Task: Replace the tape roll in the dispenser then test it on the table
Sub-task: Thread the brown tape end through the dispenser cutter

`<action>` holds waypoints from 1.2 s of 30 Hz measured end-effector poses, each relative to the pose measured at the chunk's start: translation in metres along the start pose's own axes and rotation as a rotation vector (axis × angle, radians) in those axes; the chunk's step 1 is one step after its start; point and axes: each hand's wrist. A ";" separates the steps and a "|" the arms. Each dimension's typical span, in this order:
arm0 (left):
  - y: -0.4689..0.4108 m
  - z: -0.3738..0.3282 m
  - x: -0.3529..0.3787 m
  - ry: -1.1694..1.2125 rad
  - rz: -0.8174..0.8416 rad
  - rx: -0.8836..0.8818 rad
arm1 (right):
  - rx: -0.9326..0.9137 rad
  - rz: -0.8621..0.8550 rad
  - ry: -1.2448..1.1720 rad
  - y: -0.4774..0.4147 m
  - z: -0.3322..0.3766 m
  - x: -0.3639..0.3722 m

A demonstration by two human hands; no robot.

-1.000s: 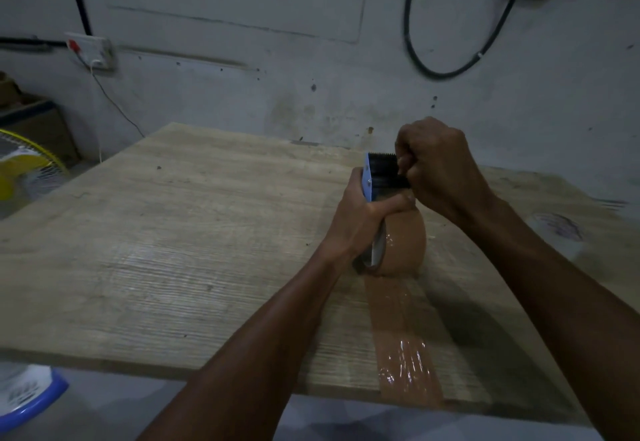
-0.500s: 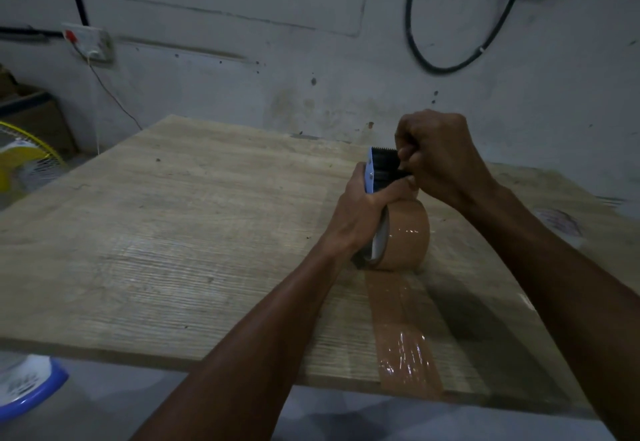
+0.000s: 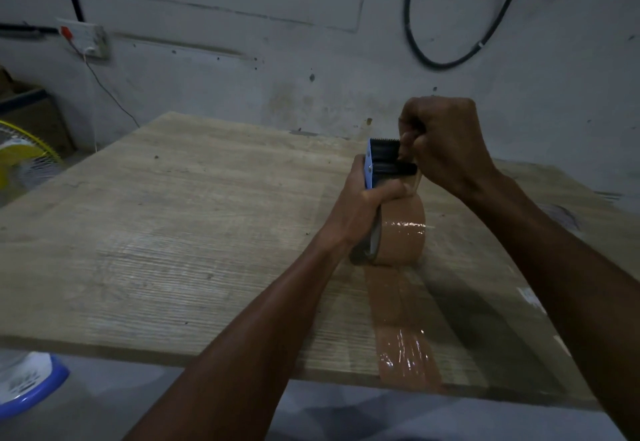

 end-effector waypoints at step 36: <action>0.000 0.004 -0.004 -0.014 -0.033 0.022 | -0.117 0.026 0.052 0.001 0.011 0.006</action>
Point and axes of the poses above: each hand's wrist, its own y-axis away from the middle knuckle, its own x-axis out of the palm, z = x × y, and after that the axes turned 7 degrees about -y, right-handed
